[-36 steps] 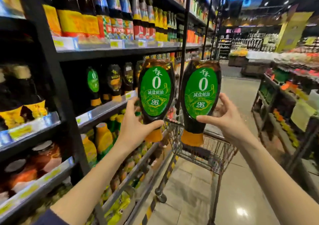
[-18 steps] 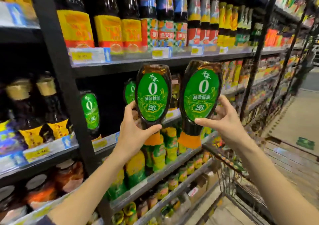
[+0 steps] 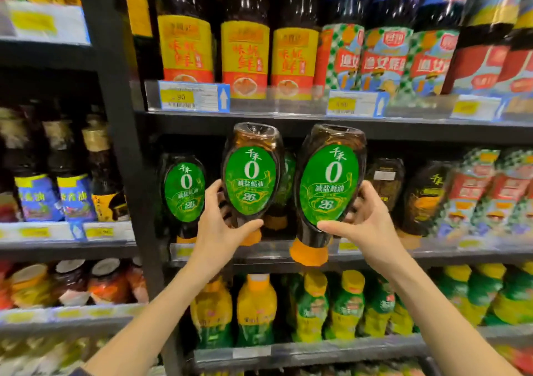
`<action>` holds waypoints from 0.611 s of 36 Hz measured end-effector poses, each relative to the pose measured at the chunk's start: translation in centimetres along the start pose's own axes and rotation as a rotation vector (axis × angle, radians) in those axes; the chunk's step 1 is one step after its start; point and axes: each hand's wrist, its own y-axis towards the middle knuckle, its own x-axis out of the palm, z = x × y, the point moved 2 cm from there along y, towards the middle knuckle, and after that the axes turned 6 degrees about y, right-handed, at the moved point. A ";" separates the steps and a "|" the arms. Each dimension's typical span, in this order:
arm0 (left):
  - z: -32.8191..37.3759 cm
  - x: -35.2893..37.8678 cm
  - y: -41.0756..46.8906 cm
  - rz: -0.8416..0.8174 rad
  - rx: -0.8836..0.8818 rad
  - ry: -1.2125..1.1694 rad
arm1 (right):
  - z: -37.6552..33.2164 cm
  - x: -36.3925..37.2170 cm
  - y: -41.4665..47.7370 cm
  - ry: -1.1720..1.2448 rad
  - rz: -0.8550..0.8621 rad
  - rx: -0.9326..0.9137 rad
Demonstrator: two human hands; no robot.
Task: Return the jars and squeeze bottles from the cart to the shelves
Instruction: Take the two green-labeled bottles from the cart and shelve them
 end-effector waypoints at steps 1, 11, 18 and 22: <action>-0.2 0.2 0.0 0.017 -0.009 0.020 | 0.3 -0.1 0.4 0.013 -0.016 0.002; -2.2 1.2 -0.1 0.133 -0.089 0.132 | 3.6 -0.5 2.7 0.021 -0.122 -0.012; -4.3 1.7 0.4 0.092 -0.170 0.114 | 4.7 -0.5 3.6 0.044 -0.153 -0.013; -5.0 1.7 1.0 0.045 -0.193 0.151 | 5.2 -0.6 4.2 0.039 -0.158 -0.018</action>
